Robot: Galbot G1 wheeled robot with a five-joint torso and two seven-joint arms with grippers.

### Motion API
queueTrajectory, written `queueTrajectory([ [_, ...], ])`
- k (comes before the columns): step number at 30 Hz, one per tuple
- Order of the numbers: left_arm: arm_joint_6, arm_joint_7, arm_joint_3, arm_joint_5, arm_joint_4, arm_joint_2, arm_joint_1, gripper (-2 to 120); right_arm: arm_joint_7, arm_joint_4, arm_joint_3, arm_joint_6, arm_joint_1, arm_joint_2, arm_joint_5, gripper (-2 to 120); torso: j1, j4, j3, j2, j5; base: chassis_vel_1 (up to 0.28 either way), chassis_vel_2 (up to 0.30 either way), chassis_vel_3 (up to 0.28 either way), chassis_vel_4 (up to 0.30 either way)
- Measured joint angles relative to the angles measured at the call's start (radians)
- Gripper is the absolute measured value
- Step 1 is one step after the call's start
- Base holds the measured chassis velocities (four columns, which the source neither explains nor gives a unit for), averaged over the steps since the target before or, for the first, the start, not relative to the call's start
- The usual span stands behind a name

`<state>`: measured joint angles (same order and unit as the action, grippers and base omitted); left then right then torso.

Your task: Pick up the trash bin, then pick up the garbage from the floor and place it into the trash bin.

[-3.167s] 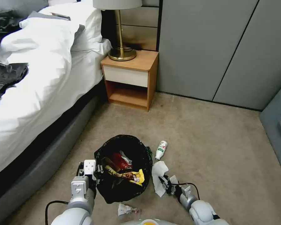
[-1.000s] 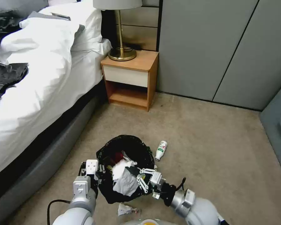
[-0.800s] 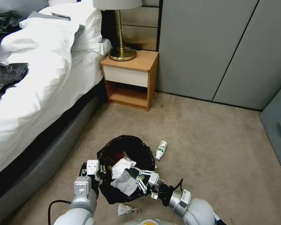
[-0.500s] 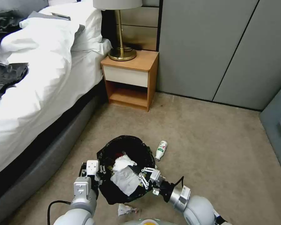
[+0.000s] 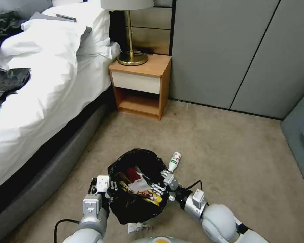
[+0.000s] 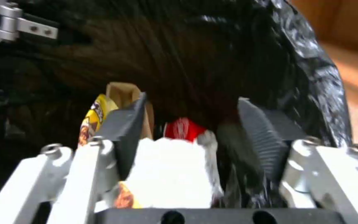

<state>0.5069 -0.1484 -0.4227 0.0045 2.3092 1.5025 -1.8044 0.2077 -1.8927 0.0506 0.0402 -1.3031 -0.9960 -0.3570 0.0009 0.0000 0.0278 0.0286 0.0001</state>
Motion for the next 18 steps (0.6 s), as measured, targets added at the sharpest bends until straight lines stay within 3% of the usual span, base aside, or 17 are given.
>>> queueTrajectory([
  [5,0.000,0.003,0.004,0.001,-0.002,0.000,0.001,1,-0.020,-0.040,-0.002,0.107,-0.005,0.026,-0.070,82,0.000,0.0000,0.000,0.000,0.0000,0.000,0.000,0.000,0.000],
  [7,0.000,0.003,0.002,0.000,-0.002,-0.001,0.001,1,-0.020,-0.050,-0.006,0.122,-0.009,0.031,-0.078,86,0.000,0.0000,0.000,0.000,0.0001,0.000,0.000,0.000,0.000],
  [9,0.000,0.001,-0.006,-0.005,-0.002,-0.005,0.006,1,-0.009,-0.076,-0.030,0.131,-0.024,0.046,-0.076,96,0.000,-0.0001,0.000,0.000,-0.0001,0.000,0.000,0.000,0.000],
  [11,0.000,0.001,-0.010,-0.006,-0.002,-0.006,0.007,1,-0.005,-0.079,-0.035,0.127,-0.027,0.048,-0.072,98,0.000,0.0001,0.000,0.000,-0.0001,0.000,0.000,0.000,0.000],
  [14,0.000,0.002,-0.018,-0.012,-0.010,-0.009,0.014,1,0.019,-0.109,-0.071,0.062,-0.048,0.048,-0.028,105,0.000,0.0000,0.000,0.000,0.0001,0.000,0.000,0.000,0.000],
  [16,0.000,0.002,-0.028,-0.017,-0.023,-0.011,0.021,1,0.045,-0.150,-0.121,-0.054,-0.074,0.028,0.036,111,0.000,0.0001,0.000,0.000,0.0000,0.000,0.000,0.000,0.000],
  [18,0.000,0.000,-0.036,-0.021,-0.032,-0.013,0.028,1,0.036,-0.204,-0.171,-0.098,-0.105,-0.002,0.071,112,0.000,0.0001,0.000,0.000,-0.0001,0.000,0.000,0.000,0.000],
])
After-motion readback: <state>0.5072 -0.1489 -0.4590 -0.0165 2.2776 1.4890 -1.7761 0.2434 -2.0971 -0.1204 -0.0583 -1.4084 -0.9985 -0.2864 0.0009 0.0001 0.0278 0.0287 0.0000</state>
